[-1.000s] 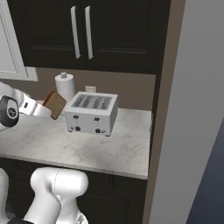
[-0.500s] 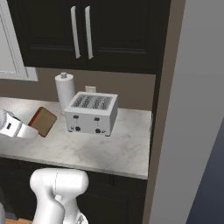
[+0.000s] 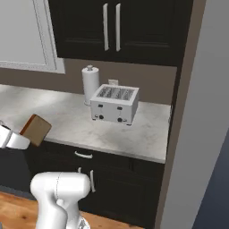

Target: Start the toaster. Once the lever pops up, take the bread to the plate on the dining counter.

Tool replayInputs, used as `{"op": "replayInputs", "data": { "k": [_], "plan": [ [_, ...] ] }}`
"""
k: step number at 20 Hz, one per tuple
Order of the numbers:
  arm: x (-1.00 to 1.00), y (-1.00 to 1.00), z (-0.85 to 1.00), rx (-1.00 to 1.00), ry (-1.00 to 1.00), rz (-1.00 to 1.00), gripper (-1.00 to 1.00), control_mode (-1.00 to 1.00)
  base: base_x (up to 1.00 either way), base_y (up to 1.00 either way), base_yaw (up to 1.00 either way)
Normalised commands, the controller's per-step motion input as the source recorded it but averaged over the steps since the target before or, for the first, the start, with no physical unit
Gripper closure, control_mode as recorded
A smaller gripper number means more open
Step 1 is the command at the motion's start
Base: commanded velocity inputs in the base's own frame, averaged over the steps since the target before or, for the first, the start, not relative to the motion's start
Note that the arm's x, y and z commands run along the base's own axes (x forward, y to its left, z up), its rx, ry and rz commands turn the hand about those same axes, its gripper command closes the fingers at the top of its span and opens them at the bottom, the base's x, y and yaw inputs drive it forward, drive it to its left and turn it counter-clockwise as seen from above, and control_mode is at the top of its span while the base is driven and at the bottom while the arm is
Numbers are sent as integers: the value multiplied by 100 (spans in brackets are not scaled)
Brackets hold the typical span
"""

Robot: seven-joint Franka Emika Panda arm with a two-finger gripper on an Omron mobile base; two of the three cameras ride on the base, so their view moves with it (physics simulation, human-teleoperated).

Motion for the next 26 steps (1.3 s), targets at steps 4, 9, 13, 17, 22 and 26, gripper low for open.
{"op": "replayInputs", "data": {
  "k": [4, 9, 13, 17, 22, 26],
  "plan": [
    [0, 0, 0, 0, 0, 0, 100, 100, -54, 59, 38],
    [0, 0, 0, 0, 0, 0, 100, 100, -25, 64, 46],
    [0, 0, 0, 0, 0, 0, 100, 100, -12, 64, 50],
    [0, 0, 0, 0, 0, 0, 100, 100, -4, 64, 53],
    [0, 0, 0, 0, 0, 0, 100, 100, -1, 70, 53],
    [0, 0, 0, 0, 0, 0, 100, 100, 0, 68, 51]
  ]
}}
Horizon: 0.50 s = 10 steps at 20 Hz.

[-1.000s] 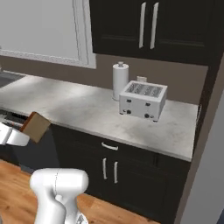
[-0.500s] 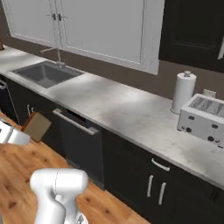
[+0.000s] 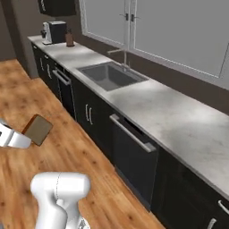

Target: Start the toaster. Once the lever pops up, take the bread to the plate on the dining counter.

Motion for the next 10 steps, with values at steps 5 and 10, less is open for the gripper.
{"op": "replayInputs", "data": {
  "k": [5, 10],
  "plan": [
    [0, 0, 0, 0, 0, 0, 100, 100, 6, 50, 51],
    [0, 0, 0, 0, 0, 0, 100, 100, 10, 41, 51]
  ]
}}
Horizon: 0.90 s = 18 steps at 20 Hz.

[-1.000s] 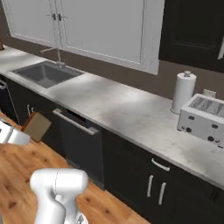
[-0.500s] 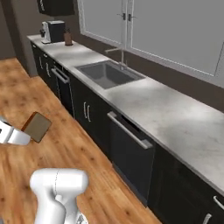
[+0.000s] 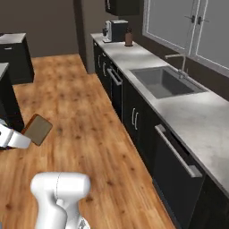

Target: Start the toaster. Once the lever pops up, take the bread to the plate on the dining counter.

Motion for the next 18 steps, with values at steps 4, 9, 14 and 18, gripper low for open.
{"op": "replayInputs", "data": {
  "k": [4, 9, 14, 18],
  "plan": [
    [0, 0, 0, 0, 0, 0, 100, 100, 13, 40, 49],
    [0, 0, 0, 0, 0, 0, 100, 100, 26, 39, 45],
    [0, 0, 0, 0, 0, 0, 100, 100, 59, 10, 36],
    [0, 0, 0, 0, 0, 0, 100, 100, 64, 0, 29]
  ]
}}
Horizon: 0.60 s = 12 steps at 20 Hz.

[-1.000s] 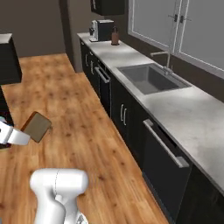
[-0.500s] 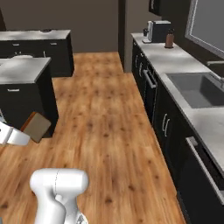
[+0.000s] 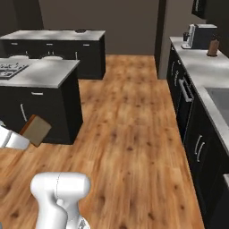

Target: Start the toaster. Once the lever pops up, take the bread to the plate on the dining counter.

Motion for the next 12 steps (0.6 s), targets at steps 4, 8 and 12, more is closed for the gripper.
{"op": "replayInputs", "data": {
  "k": [4, 8, 12],
  "plan": [
    [0, 0, 0, 0, 0, 0, 100, 100, 53, 0, 26],
    [0, 0, 0, 0, 0, 0, 100, 100, 41, 3, 28],
    [0, 0, 0, 0, 0, 0, 100, 100, 33, 6, 34]
  ]
}}
